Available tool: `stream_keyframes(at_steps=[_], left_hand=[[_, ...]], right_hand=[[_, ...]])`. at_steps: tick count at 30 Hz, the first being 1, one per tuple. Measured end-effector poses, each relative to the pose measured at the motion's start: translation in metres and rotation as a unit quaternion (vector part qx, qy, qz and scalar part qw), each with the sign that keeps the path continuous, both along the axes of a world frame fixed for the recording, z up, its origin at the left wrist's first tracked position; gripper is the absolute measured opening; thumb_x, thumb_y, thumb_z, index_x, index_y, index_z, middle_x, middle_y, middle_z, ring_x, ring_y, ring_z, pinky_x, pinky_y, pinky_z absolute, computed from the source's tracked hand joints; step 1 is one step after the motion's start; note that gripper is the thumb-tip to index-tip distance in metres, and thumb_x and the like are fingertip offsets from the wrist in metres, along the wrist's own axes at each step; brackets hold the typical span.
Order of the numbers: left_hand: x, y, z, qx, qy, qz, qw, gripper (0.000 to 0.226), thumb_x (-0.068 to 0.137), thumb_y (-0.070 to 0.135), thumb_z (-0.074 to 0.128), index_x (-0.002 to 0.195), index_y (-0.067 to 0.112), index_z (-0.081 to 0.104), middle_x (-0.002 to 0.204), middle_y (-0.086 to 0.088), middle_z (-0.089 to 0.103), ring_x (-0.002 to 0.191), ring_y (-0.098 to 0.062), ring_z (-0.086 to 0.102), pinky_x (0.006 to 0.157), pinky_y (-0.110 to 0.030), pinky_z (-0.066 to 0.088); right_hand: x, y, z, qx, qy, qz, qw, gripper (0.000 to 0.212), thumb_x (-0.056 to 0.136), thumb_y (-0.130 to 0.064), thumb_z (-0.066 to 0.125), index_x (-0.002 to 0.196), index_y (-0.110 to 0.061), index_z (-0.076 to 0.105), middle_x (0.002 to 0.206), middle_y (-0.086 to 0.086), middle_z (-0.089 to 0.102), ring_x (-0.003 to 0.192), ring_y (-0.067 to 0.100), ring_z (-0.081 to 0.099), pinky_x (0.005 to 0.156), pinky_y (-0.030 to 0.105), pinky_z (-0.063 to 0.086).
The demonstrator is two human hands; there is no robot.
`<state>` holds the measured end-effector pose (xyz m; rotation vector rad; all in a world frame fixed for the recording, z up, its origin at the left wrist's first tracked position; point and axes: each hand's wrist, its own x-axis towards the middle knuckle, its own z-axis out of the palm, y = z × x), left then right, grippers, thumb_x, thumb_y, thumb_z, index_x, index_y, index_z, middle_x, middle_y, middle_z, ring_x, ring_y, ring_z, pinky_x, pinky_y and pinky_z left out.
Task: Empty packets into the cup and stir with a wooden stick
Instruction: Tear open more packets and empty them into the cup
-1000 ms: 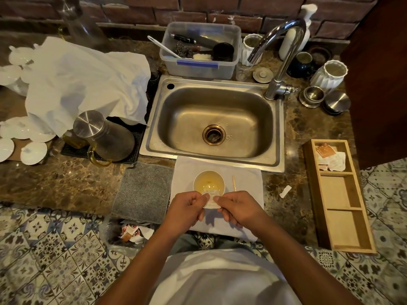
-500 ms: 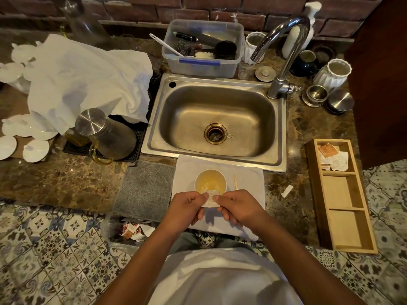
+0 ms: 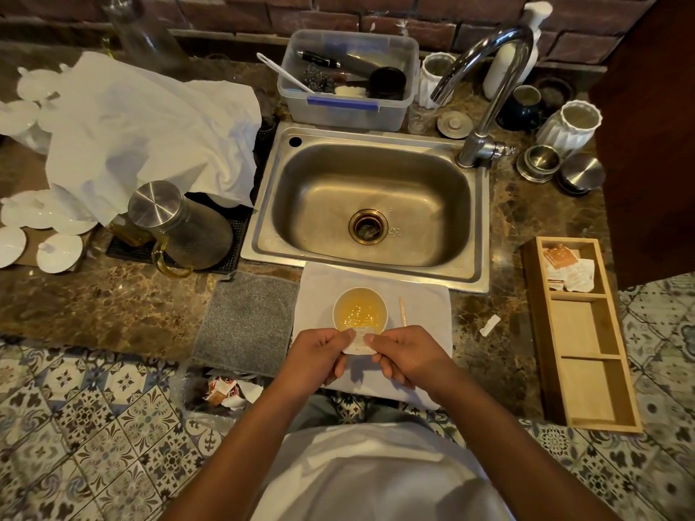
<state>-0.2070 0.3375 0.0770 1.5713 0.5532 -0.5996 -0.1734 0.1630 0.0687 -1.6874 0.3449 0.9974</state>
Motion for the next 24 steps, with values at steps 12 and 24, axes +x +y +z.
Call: stream_keyframes(at_steps=[12, 24], left_hand=[[0.0, 0.0, -0.006, -0.039, 0.045, 0.038, 0.997, 0.041, 0.1, 0.024, 0.058, 0.062, 0.011, 0.061, 0.05, -0.01, 0.053, 0.036, -0.013, 0.034, 0.041, -0.021, 0.029], [0.003, 0.0, -0.013, -0.066, 0.049, 0.056, 0.995, 0.044, 0.1, 0.023, 0.058, 0.057, 0.013, 0.058, 0.039, -0.006, 0.038, 0.032, -0.014, 0.026, 0.043, -0.023, 0.019]], right_hand=[[0.0, -0.005, 0.002, 0.036, 0.026, -0.051, 0.998, 0.041, 0.098, -0.036, 0.065, 0.064, -0.012, 0.067, 0.048, 0.004, 0.054, 0.038, 0.013, 0.037, 0.042, 0.023, 0.026], [0.0, -0.008, 0.001, 0.076, 0.034, -0.063, 0.994, 0.037, 0.097, -0.033, 0.067, 0.065, -0.013, 0.067, 0.05, 0.005, 0.052, 0.039, 0.012, 0.036, 0.04, 0.02, 0.024]])
